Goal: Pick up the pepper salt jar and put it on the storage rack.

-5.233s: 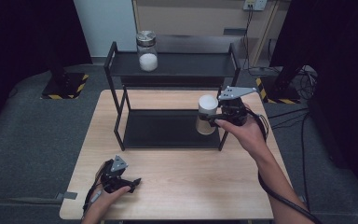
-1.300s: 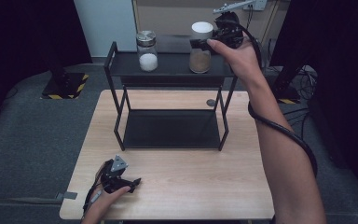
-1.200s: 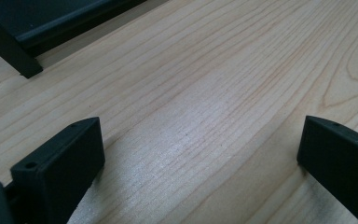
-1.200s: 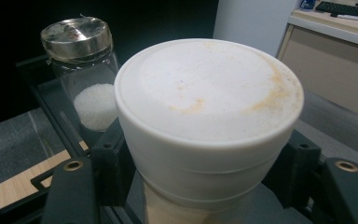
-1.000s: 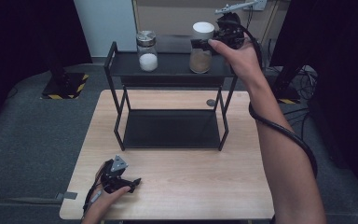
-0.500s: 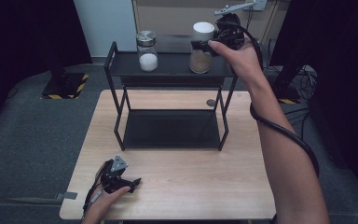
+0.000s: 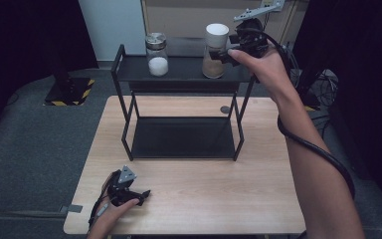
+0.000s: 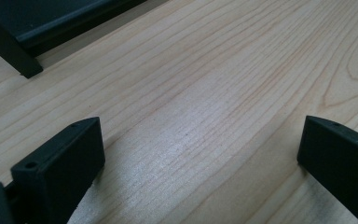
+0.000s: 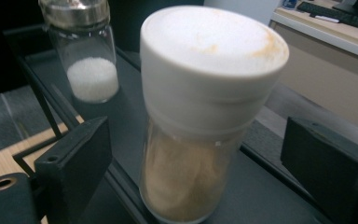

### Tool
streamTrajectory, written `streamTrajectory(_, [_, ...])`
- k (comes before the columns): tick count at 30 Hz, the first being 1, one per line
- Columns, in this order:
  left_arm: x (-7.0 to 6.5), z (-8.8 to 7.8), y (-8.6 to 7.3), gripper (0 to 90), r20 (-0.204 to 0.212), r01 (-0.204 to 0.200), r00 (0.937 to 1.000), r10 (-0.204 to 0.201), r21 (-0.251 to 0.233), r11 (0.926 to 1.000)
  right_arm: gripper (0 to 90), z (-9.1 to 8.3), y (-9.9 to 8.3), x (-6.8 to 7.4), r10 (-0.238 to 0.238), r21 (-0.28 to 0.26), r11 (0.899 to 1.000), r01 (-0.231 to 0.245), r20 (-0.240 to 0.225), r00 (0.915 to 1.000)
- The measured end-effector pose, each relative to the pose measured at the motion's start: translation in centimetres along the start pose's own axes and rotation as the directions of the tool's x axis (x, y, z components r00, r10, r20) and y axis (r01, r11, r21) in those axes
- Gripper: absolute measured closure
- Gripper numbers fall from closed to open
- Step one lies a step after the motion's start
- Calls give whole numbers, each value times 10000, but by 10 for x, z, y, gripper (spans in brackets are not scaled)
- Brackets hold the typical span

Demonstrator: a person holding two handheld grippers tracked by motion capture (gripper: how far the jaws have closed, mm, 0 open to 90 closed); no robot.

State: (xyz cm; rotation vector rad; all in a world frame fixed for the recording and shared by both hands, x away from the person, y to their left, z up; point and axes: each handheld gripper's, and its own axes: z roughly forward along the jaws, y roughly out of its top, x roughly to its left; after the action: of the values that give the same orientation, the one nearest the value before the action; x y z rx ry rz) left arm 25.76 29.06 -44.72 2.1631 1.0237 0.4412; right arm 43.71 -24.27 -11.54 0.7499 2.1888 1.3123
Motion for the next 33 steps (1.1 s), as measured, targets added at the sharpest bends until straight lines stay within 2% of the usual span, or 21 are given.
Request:
streamTrajectory(15, [0, 0, 0, 0, 3, 8, 10000, -8, 22, 10000, 68, -28, -7, 21, -518, 59, 9986, 519, -96, 9986])
streamTrajectory(24, [0, 0, 0, 0, 5, 4, 10000, -4, 25, 10000, 67, -31, -2, 30, -863, 475, 9950, 874, -252, 9960])
streamTrajectory(33, [0, 0, 0, 0, 3, 6, 10000, -6, 24, 10000, 66, -30, -7, 39, -1106, 706, 9909, 1142, -525, 9925])
